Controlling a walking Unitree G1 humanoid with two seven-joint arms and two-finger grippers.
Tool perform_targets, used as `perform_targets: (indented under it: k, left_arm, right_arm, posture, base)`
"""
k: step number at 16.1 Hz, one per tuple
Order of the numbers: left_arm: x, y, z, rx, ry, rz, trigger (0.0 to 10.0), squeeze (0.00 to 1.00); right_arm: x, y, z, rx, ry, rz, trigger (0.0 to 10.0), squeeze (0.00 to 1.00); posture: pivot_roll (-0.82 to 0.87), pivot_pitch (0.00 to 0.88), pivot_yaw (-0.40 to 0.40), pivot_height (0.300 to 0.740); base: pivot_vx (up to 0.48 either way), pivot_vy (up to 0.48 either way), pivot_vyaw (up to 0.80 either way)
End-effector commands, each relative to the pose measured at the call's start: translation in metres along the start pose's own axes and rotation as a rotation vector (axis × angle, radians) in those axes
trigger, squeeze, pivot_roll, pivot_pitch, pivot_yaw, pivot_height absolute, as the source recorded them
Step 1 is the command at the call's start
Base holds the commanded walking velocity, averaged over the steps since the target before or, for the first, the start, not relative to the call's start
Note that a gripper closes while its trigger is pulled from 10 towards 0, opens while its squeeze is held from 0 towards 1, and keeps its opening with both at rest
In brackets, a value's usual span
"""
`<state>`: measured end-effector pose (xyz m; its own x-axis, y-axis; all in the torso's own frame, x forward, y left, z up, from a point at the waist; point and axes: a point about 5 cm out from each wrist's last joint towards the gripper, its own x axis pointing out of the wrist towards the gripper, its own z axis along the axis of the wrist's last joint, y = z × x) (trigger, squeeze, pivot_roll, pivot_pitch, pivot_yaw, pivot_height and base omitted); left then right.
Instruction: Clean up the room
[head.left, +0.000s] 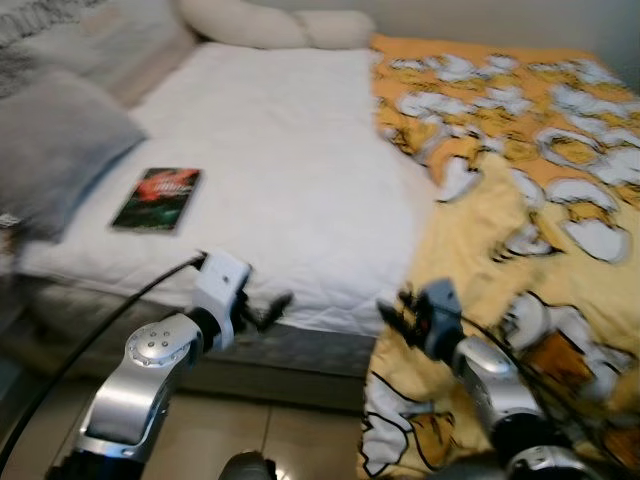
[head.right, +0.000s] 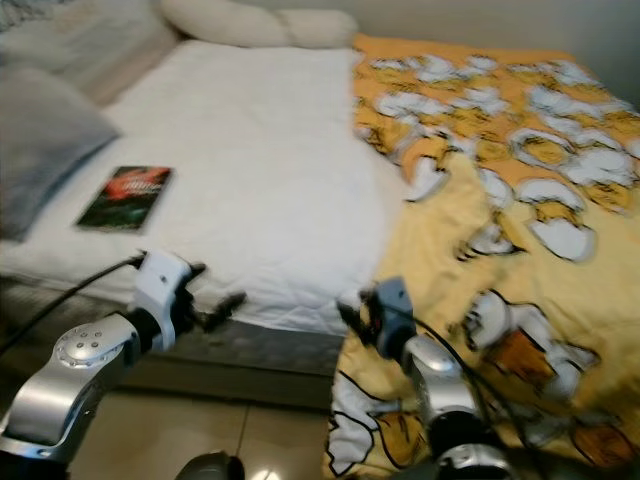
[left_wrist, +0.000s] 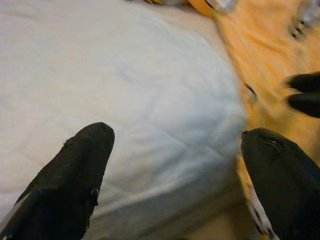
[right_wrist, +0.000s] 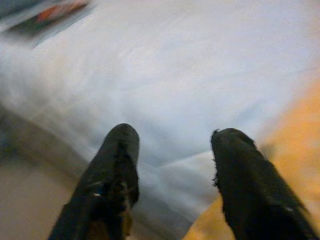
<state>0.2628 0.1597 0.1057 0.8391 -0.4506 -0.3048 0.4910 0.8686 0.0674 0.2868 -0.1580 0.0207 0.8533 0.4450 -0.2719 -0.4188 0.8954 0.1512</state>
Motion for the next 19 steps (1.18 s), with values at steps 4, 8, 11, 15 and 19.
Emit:
perform_targets:
  k: [4,8,11,15,19]
  left_arm:
    - [0.008,0.004,0.002,-0.008,-0.038,0.122,10.0,0.00]
    - [0.009,0.010,-0.002,0.015,-0.069,0.190,10.0,0.00]
    - [0.010,0.009,-0.001,0.014,-0.079,0.193,10.0,0.00]
    - [0.011,0.008,-0.001,0.021,-0.085,0.187,10.0,0.00]
    - [0.010,0.009,0.000,0.024,-0.088,0.188,10.0,0.00]
  right_arm:
    - [-0.005,-0.006,0.011,0.083,-0.117,-0.250,10.0,1.00]
    - [-0.008,0.009,0.014,-0.022,-0.102,-0.231,10.0,0.96]
    - [-0.010,0.008,0.012,-0.021,-0.074,-0.274,10.0,0.00]
    - [-0.009,0.009,0.011,0.001,-0.036,-0.273,10.0,0.00]
    - [-0.007,0.010,0.016,-0.034,-0.043,-0.259,10.0,0.00]
  posture:
    - [0.00,0.000,-0.001,0.740]
    - [0.00,0.000,-0.004,0.740]
    - [0.01,0.000,-0.010,0.740]
    - [0.01,0.000,-0.013,0.740]
    - [0.01,0.000,-0.015,0.740]
  base:
    - [0.000,0.000,0.00]
    - [0.000,0.000,0.00]
    - [0.000,0.000,0.00]
    - [0.274,0.000,-0.39]
    - [0.294,0.000,-0.20]
